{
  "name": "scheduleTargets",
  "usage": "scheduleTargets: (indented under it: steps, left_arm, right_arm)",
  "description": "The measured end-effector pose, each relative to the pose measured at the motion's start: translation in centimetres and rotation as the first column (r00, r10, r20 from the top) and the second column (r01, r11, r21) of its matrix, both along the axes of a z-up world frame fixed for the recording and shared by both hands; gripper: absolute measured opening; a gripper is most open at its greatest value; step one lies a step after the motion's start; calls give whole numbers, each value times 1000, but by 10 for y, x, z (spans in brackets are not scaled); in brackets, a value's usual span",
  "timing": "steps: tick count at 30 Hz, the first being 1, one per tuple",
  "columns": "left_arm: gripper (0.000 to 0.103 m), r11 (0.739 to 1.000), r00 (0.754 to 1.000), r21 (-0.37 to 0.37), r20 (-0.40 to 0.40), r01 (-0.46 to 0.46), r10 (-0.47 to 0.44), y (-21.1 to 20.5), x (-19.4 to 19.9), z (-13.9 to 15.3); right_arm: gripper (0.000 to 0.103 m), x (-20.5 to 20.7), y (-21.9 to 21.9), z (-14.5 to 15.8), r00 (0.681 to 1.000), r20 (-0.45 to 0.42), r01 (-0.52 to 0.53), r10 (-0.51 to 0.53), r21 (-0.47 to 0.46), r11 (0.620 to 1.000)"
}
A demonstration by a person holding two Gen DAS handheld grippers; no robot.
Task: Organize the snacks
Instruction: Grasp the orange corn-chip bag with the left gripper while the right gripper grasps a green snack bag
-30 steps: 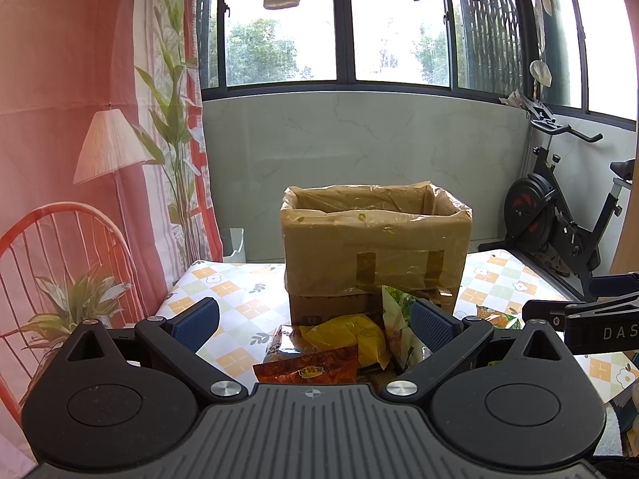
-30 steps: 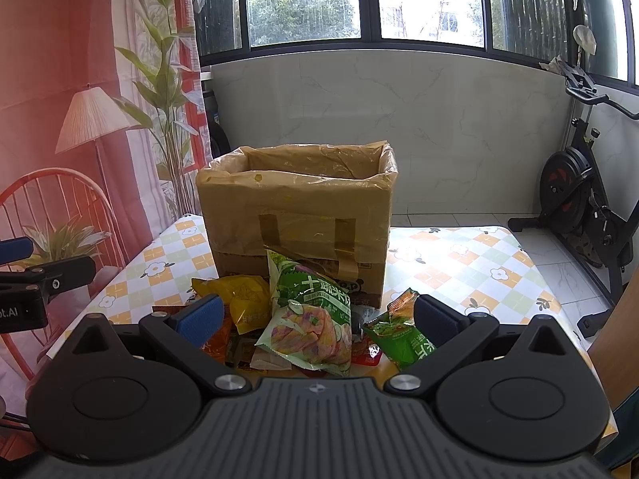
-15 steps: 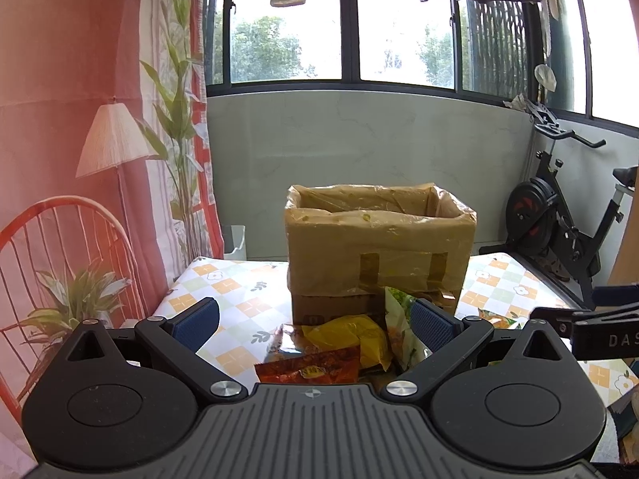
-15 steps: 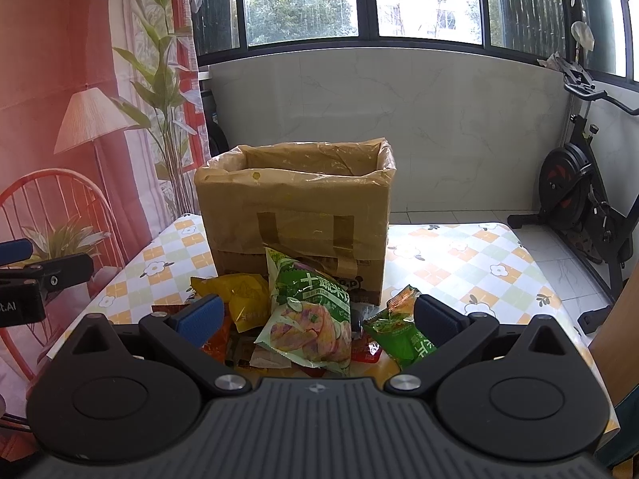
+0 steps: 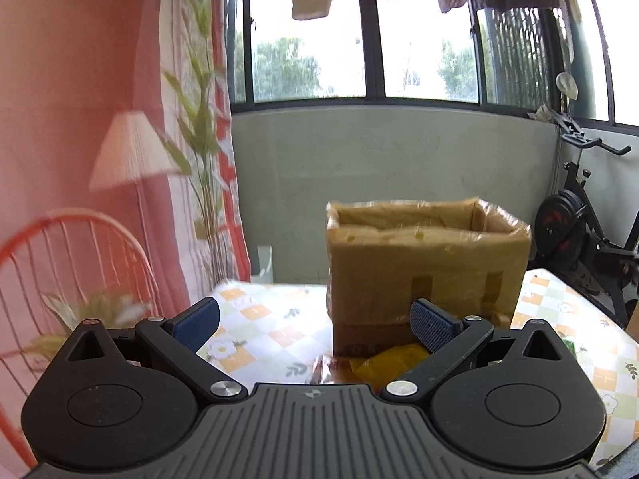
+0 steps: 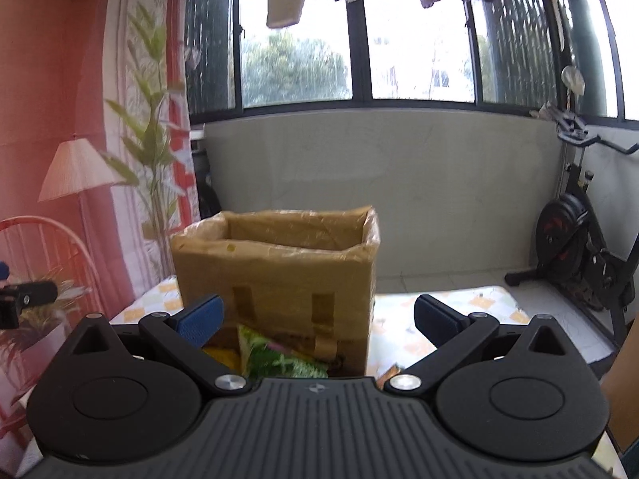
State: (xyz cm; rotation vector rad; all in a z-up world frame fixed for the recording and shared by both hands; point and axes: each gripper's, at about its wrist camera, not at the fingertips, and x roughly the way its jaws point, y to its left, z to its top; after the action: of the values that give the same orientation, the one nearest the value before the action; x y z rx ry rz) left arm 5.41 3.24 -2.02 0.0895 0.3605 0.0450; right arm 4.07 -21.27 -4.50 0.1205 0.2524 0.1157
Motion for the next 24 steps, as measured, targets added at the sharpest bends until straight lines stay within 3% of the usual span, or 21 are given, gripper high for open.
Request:
scheduleTargets:
  steps: [3, 6, 10, 14, 19, 24]
  left_arm:
    - [98, 999, 999, -48, -47, -7, 4, 10, 16, -21]
    - [96, 996, 993, -90, -116, -6, -4, 16, 30, -44]
    - [95, 996, 980, -80, -193, 25, -40, 13, 39, -75]
    - [95, 991, 961, -128, -265, 44, -77, 14, 49, -99]
    - [94, 991, 942, -132, -330, 22, -64, 18, 59, -120]
    - [94, 983, 929, -183, -363, 9, -76, 29, 69, -135]
  right_arm:
    - [103, 11, 5, -17, 998, 44, 41, -40, -23, 999]
    - [103, 25, 6, -36, 1000, -3, 26, -26, -4, 1000]
    - [103, 40, 4, -61, 996, -85, -21, 25, 47, 999]
    - [103, 47, -1, -76, 993, -114, -41, 43, 24, 999]
    - [103, 54, -15, -88, 988, -149, -39, 48, 60, 997]
    - [103, 56, -21, -100, 986, -162, -28, 36, 52, 998]
